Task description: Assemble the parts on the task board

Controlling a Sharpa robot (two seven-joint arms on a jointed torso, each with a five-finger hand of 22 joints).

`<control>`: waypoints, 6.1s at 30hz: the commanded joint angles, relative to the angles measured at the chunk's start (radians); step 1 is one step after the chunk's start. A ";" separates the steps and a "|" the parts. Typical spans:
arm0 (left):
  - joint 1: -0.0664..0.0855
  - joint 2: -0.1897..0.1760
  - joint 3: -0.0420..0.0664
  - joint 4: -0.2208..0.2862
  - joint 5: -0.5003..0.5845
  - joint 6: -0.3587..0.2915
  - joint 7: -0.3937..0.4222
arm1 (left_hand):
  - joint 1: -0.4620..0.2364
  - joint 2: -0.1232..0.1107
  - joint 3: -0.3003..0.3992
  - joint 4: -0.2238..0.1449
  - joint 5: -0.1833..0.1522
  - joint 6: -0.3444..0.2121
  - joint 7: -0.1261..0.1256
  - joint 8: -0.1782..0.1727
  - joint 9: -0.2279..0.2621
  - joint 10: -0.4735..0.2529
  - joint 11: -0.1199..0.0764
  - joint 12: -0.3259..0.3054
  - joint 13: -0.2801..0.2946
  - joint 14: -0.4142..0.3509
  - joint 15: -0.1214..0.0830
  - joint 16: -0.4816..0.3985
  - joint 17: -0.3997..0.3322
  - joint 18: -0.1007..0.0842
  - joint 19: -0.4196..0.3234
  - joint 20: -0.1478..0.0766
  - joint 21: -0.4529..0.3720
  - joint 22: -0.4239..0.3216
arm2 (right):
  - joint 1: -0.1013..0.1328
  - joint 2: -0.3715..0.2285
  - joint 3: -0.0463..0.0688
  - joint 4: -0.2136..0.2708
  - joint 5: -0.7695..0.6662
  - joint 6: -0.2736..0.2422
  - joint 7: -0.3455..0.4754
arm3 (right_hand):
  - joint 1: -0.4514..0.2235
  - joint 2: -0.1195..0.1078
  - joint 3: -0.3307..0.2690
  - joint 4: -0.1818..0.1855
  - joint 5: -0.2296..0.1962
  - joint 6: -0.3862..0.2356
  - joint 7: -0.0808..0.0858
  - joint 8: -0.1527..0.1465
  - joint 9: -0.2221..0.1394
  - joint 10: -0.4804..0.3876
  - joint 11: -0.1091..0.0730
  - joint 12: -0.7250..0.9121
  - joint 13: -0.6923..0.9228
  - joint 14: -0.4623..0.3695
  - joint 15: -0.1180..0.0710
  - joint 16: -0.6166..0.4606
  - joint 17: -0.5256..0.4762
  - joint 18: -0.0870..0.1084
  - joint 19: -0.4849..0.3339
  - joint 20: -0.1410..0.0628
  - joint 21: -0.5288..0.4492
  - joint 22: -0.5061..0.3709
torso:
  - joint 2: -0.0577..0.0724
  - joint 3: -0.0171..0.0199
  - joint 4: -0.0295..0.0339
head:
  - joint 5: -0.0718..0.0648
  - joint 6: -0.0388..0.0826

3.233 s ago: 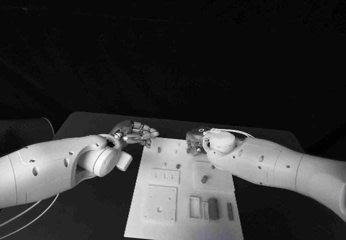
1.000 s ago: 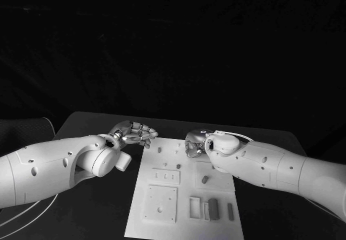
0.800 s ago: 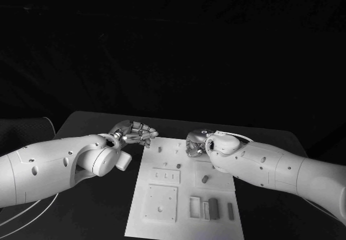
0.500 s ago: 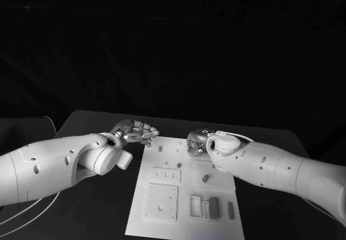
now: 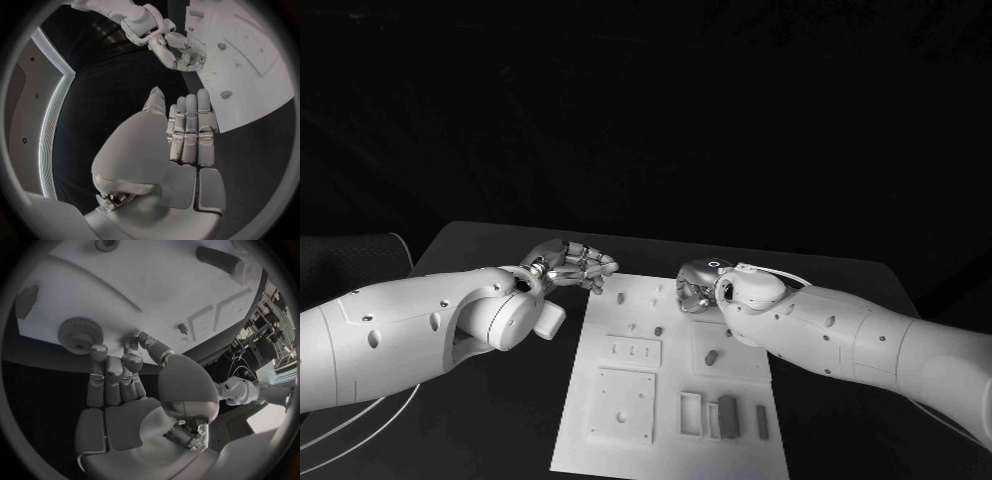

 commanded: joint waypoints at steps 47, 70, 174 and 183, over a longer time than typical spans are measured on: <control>0.001 -0.002 0.001 0.000 -0.004 0.007 0.001 | 0.011 0.000 0.002 0.000 0.000 -0.008 0.001 -0.006 0.003 -0.010 0.000 0.000 0.002 -0.006 0.000 -0.001 0.002 0.017 -0.001 -0.008 -0.007 0.002 | -0.011 -0.026 -0.001 0.020 0.041 -0.036 0.029 | 0.012 0.013 0.002 -0.012 -0.053 0.016 -0.005 0.017 -0.007 -0.002 0.002 0.015 -0.002 -0.001 0.001 0.014 -0.004 0.030 0.003 -0.010 0.000 0.018 | 0.000 -0.0004 0.0003 | -0.003 0.002; 0.001 -0.005 0.001 0.003 -0.006 0.007 -0.001 | 0.012 0.000 0.002 0.000 0.000 -0.009 0.001 -0.006 0.004 -0.011 0.000 0.000 0.003 -0.006 0.000 -0.001 0.002 0.017 0.000 -0.008 -0.007 0.002 | -0.011 -0.024 -0.001 0.009 0.025 -0.060 0.031 | 0.021 0.053 -0.008 -0.012 -0.052 0.074 -0.024 0.049 0.010 0.007 -0.015 0.014 -0.003 0.002 -0.012 0.019 -0.004 0.030 0.001 -0.008 0.007 0.019 | 0.000 -0.0001 -0.0001 | -0.001 -0.001; 0.002 -0.015 0.001 0.003 -0.017 0.012 -0.016 | 0.011 -0.003 0.002 0.001 0.000 -0.014 0.003 -0.009 0.007 -0.018 0.003 -0.001 0.005 -0.009 0.001 -0.003 0.002 0.016 -0.002 -0.006 -0.011 0.004 | -0.010 -0.088 0.022 0.022 0.091 -0.068 0.033 | -0.032 0.028 -0.041 0.035 -0.061 0.071 -0.031 0.049 0.072 0.015 -0.023 0.009 0.006 0.003 -0.020 0.027 -0.011 0.030 0.003 -0.022 0.010 0.018 | -0.001 -0.0007 0.0010 | -0.009 0.000; 0.002 -0.016 0.001 0.003 -0.017 0.012 -0.017 | 0.010 -0.003 0.002 0.001 0.000 -0.014 0.004 -0.009 0.008 -0.019 0.003 -0.001 0.005 -0.009 0.001 -0.003 0.002 0.016 -0.002 -0.006 -0.011 0.005 | -0.010 -0.096 0.022 0.035 0.095 -0.050 0.050 | -0.013 0.083 -0.044 -0.015 -0.061 0.095 -0.038 0.056 0.076 0.015 -0.029 0.008 0.007 0.002 -0.023 0.028 -0.012 0.030 -0.001 -0.018 0.012 0.019 | 0.000 -0.0003 -0.0008 | -0.008 0.000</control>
